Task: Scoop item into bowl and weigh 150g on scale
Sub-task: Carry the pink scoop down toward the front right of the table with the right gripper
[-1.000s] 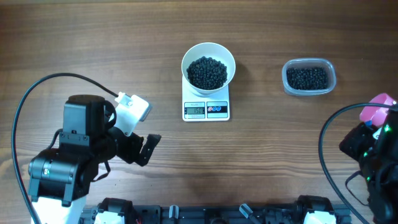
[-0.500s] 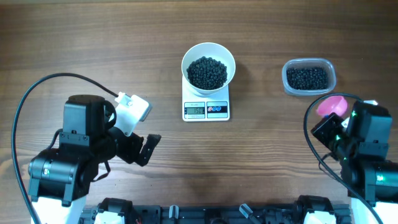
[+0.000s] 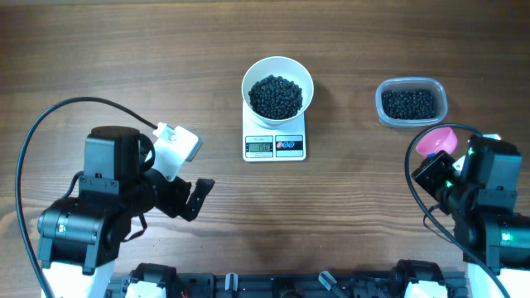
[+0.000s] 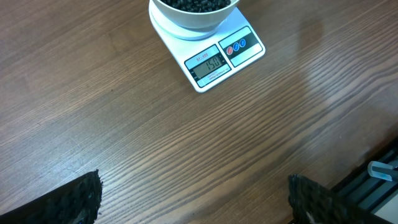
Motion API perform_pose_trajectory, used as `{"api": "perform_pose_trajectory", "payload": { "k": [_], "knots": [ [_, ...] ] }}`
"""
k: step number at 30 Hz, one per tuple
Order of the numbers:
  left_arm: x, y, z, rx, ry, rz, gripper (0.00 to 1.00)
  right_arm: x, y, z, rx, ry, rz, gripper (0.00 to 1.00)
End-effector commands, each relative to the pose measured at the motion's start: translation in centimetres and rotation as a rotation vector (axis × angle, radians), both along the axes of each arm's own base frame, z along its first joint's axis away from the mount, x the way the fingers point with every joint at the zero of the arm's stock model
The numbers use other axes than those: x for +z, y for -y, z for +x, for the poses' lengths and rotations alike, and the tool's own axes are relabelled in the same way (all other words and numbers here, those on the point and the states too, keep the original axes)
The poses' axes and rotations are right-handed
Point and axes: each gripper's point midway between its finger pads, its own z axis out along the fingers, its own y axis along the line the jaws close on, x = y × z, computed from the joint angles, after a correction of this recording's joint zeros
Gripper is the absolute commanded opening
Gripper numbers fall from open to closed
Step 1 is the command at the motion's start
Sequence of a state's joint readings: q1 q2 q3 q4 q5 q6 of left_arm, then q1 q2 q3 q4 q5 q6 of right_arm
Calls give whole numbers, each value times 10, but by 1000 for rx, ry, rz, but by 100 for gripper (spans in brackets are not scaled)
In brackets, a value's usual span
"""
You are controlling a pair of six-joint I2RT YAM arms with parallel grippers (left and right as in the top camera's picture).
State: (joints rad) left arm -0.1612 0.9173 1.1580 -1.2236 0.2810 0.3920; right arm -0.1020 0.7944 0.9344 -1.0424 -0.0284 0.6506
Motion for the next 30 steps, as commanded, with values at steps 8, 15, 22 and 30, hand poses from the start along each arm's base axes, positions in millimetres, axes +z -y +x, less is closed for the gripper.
{"api": "perform_pose_trajectory", "payload": {
  "k": [8, 15, 22, 30],
  "knots": [
    [6, -2, 2, -8, 27, 9, 100, 26, 3, -30, -89, 141, 18, 4],
    [6, -2, 2, -8, 27, 9, 100, 32, 2, -72, -180, 214, 80, 5],
    [6, -2, 2, -8, 26, 9, 100, -9, -28, -67, -126, 130, 267, 4],
    [6, -2, 2, -8, 27, 9, 100, -50, -46, -47, -81, 98, 381, 4]
  ]
}}
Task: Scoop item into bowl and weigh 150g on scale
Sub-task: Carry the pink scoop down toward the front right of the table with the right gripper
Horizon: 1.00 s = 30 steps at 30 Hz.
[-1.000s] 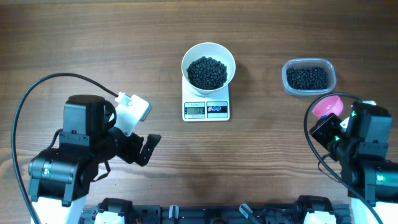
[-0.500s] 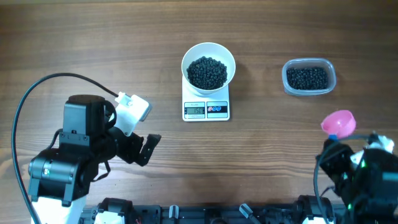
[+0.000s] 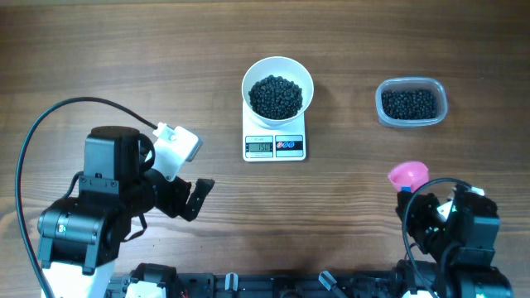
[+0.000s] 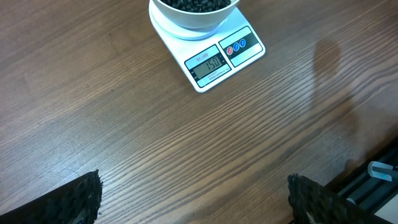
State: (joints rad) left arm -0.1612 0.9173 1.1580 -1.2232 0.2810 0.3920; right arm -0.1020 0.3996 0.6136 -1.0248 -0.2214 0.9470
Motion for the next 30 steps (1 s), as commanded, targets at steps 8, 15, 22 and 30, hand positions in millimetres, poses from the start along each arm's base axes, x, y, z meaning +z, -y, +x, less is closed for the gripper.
{"api": "perform_pose_trajectory", "payload": {
  "k": [8, 15, 22, 30],
  "knots": [
    [6, -2, 2, -8, 26, 9, 100, -8, -11, -7, 22, -32, 68, 4],
    [6, -2, 2, -8, 26, 9, 100, -14, -12, -8, 24, -48, 73, 4],
    [6, -2, 2, -8, 26, 9, 100, -19, -13, -8, 32, -54, 79, 4],
    [6, -2, 2, -8, 26, 9, 100, -12, -17, 3, 18, -7, 126, 4]
  ]
}}
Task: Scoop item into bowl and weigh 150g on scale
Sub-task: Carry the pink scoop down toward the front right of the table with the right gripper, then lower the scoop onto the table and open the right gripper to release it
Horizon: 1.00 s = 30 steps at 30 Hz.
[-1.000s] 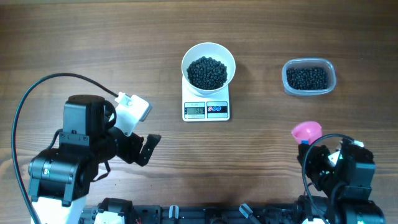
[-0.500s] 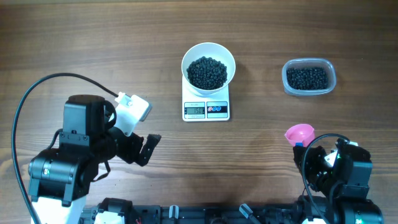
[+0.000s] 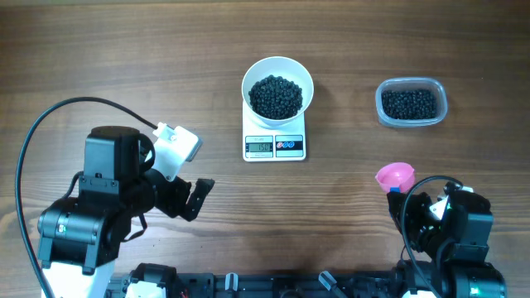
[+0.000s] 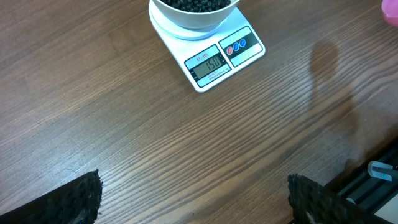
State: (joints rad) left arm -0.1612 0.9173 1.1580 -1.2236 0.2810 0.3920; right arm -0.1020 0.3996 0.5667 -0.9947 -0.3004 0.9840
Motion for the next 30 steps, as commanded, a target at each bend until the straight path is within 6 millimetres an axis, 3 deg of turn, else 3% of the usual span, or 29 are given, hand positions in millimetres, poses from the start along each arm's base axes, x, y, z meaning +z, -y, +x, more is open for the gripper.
{"api": "perform_pose_trajectory", "payload": {
  "k": [1, 10, 14, 19, 30],
  "knots": [
    [6, -2, 2, -8, 27, 9, 100, -4, -6, 3, -7, 8, 61, 4],
    [6, -2, 2, -8, 27, 9, 100, -32, -15, 16, 44, 34, 98, 4],
    [6, -2, 2, -8, 27, 9, 100, -36, -19, 33, 77, 130, 112, 4],
    [6, -2, 2, -8, 27, 9, 100, -64, -23, 33, 70, 105, 162, 4],
    [6, -2, 2, -8, 27, 9, 100, -70, -22, 40, 97, 163, 124, 4]
  ]
}}
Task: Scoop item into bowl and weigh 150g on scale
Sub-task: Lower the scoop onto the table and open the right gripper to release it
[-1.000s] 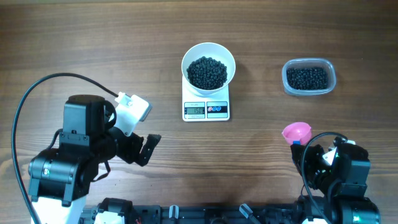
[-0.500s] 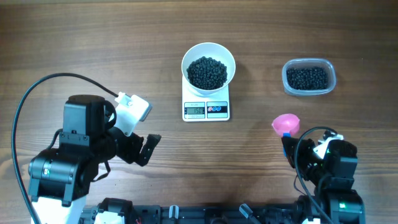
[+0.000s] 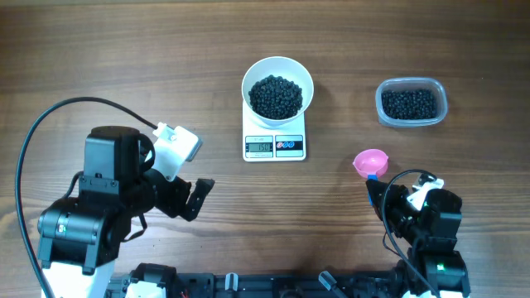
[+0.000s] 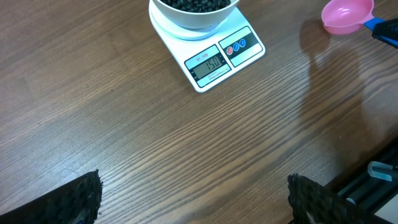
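A white bowl (image 3: 277, 86) filled with small black beads stands on the white scale (image 3: 275, 146), whose display reads 150 (image 4: 213, 63). An empty pink scoop (image 3: 370, 161) with a blue handle hangs over the table to the right of the scale. My right gripper (image 3: 384, 182) is shut on that handle, and the scoop (image 4: 347, 14) also shows at the top right of the left wrist view. My left gripper (image 4: 193, 199) is open over bare wood at the front left, with nothing between its fingers.
A clear tub (image 3: 411, 102) holding more black beads sits at the back right. The wooden table (image 3: 124, 50) stretches around everything. A black cable loops from the left arm (image 3: 108, 199), and a rail runs along the front edge.
The right arm has shifted left and a little farther back with the pink scoop, which now shows in the left wrist view. The left arm, bowl and scale are unchanged.
The right gripper held the empty pink scoop just in front of the bead tub. It then drew back toward the front right, and has since moved leftward, step by step, toward the scale. The display read 150 throughout and the left arm stayed still.
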Motion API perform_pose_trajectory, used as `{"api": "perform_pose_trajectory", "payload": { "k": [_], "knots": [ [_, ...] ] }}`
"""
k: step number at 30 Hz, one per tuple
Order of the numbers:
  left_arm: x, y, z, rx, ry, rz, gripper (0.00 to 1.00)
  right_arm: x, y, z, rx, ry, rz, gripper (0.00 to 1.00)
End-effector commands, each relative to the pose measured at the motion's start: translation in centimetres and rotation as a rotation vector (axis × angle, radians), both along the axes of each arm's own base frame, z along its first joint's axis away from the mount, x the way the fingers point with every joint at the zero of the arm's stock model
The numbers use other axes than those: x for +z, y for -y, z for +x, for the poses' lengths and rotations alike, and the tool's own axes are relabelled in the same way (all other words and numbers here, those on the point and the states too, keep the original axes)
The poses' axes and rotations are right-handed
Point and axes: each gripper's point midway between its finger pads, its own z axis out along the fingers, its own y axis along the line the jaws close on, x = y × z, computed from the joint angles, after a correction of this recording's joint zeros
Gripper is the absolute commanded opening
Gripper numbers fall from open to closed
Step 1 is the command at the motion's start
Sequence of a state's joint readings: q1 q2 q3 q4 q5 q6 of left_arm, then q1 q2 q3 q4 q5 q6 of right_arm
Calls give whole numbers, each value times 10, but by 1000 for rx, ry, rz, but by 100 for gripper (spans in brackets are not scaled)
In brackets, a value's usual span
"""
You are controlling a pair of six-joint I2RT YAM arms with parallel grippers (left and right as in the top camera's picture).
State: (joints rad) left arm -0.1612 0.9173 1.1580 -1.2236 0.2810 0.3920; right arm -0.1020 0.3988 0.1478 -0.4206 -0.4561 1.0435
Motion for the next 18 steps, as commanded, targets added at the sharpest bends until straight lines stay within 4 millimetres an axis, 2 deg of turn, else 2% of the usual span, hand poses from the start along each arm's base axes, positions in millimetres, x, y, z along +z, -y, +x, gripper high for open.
{"api": "perform_pose_trajectory", "payload": {
  "k": [1, 9, 18],
  "knots": [
    [6, -2, 2, -8, 27, 9, 100, 0, -1, 0, 18, 16, -8, 4],
    [6, -2, 2, -8, 27, 9, 100, -2, 5, 1, -96, -41, 84, 5],
    [6, -2, 2, -8, 27, 9, 100, -2, 6, 2, -138, -62, 121, 6]
  ]
}}
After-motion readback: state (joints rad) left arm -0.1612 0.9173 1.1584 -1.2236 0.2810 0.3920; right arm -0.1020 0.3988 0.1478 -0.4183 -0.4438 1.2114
